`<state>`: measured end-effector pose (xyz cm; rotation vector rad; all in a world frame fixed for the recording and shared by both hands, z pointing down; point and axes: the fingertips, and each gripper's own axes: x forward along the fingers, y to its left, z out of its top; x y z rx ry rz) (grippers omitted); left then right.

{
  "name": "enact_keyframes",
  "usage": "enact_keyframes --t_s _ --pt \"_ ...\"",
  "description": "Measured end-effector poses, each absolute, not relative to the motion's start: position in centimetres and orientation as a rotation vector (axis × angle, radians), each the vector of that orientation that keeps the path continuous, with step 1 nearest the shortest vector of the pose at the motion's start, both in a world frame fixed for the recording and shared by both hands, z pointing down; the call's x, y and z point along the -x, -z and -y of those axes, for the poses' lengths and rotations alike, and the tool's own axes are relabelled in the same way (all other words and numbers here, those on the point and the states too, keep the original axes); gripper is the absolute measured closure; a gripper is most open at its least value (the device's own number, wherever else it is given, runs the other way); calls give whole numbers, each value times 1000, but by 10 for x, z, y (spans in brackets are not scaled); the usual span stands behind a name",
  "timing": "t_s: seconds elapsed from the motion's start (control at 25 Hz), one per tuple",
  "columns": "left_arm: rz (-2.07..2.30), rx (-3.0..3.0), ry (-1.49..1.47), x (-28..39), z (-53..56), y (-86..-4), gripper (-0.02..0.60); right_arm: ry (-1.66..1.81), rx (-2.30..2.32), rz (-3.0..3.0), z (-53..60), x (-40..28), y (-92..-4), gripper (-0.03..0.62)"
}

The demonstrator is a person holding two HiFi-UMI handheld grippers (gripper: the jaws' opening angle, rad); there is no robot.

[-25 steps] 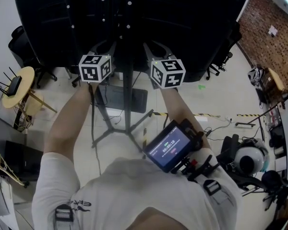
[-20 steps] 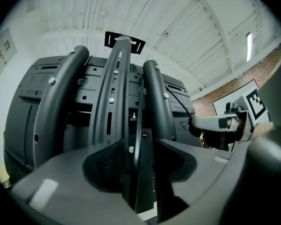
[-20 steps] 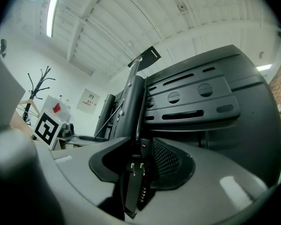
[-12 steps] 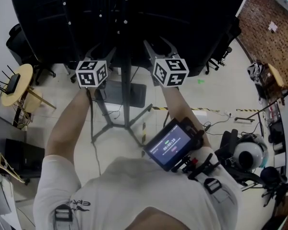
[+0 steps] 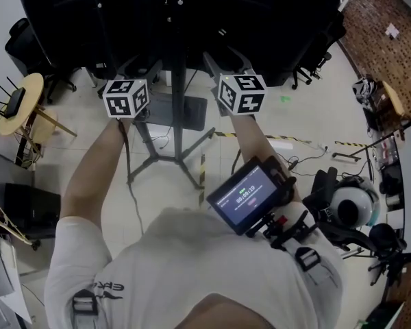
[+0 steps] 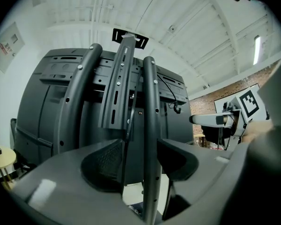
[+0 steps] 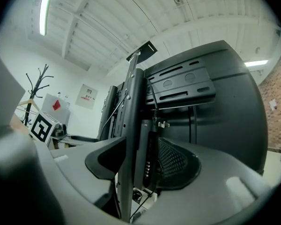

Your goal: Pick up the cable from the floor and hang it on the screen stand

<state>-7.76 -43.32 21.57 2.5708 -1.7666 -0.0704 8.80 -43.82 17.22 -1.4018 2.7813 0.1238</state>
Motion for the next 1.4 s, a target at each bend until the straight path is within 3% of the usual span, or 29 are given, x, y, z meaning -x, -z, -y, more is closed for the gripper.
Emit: enact_keyframes --t_s 0.28,0.56,0.68,0.84,1.08,1.4 --pt "1731 -2580 85 69 372 -233 367 -109 1433 -2798 381 -92 -197 395" --pt "1692 -2602 96 65 320 -245 389 -80 1420 -2830 333 -75 -221 502" --pt "1696 -2603 108 52 294 -252 443 -73 1402 -2838 306 -80 -232 540" --pt "1800 -2608 161 69 268 -254 558 -48 1368 -2877 285 -54 -243 573" --pt "1814 -2593 215 73 247 -253 578 -29 1332 -2908 274 -31 -249 579" --pt "1881 -2553 248 42 234 -245 580 -66 1244 -2899 254 -54 -244 579"
